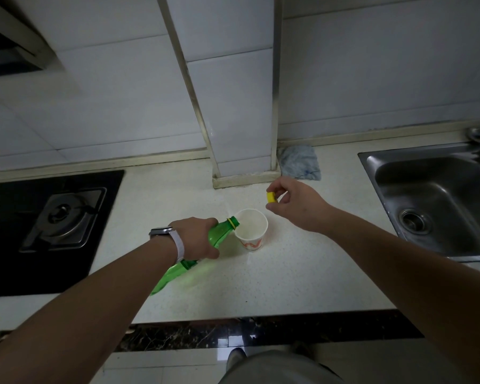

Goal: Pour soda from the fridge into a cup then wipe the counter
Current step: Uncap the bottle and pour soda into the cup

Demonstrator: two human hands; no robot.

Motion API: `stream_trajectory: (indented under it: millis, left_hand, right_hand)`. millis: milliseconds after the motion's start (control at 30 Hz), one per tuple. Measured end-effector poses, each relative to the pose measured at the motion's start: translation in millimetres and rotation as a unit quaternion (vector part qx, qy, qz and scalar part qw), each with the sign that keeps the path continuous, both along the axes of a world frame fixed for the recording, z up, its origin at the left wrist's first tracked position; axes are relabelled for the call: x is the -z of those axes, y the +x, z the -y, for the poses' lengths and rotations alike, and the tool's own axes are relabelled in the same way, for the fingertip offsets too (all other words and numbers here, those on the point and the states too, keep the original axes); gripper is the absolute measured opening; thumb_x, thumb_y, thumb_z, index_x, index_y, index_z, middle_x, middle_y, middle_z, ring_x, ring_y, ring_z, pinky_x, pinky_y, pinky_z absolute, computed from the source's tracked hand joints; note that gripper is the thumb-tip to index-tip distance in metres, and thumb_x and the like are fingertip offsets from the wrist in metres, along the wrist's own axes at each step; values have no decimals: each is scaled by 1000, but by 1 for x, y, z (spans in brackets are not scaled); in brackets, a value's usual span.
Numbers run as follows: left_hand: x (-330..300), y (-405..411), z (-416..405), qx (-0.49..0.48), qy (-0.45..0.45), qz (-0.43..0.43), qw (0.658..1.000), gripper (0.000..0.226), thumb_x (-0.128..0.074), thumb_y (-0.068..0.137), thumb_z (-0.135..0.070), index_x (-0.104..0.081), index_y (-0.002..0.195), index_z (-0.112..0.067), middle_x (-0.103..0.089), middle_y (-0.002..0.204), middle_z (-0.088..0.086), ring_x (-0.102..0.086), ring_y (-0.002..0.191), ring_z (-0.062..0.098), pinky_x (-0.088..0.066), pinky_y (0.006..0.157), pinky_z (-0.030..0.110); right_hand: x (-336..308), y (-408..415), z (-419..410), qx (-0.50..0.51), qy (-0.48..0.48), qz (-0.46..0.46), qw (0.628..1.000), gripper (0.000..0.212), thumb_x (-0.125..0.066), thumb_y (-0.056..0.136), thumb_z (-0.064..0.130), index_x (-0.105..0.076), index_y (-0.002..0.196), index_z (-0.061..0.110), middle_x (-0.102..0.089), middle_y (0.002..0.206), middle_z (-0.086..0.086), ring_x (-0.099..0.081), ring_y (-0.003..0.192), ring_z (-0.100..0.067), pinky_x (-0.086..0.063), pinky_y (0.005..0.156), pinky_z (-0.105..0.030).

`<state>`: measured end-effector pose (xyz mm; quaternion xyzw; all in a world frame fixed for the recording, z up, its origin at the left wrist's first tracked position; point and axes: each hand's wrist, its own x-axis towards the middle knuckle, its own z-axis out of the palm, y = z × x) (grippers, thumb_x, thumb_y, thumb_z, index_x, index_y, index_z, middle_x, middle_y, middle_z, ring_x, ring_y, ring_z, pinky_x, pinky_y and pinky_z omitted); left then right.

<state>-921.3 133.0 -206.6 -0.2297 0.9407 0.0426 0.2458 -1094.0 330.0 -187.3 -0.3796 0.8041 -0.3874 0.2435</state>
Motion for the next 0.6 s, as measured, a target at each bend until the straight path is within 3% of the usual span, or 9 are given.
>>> stream_trajectory:
  millis: [367, 600]
  left_hand:
    - [-3, 0, -2, -4, 1, 10, 1000, 83, -67, 72, -59, -35, 143, -32, -63, 115, 2, -62, 96, 23, -52, 76, 31]
    - [-5, 0, -3, -4, 12, 16, 1000, 81, -67, 72, -58, -36, 142, -32, -63, 112, 2, -60, 93, 22, -45, 70, 29]
  right_hand:
    - [0, 1, 2, -8, 1, 1, 1000, 28, -72, 84, 30, -54, 105, 33, -57, 100, 13, -60, 79, -9, -51, 74, -24]
    - [0, 2, 2, -9, 3, 0, 1000, 27, -71, 84, 30, -54, 105, 33, -57, 99, 15, -60, 79, -10, -50, 73, -24]
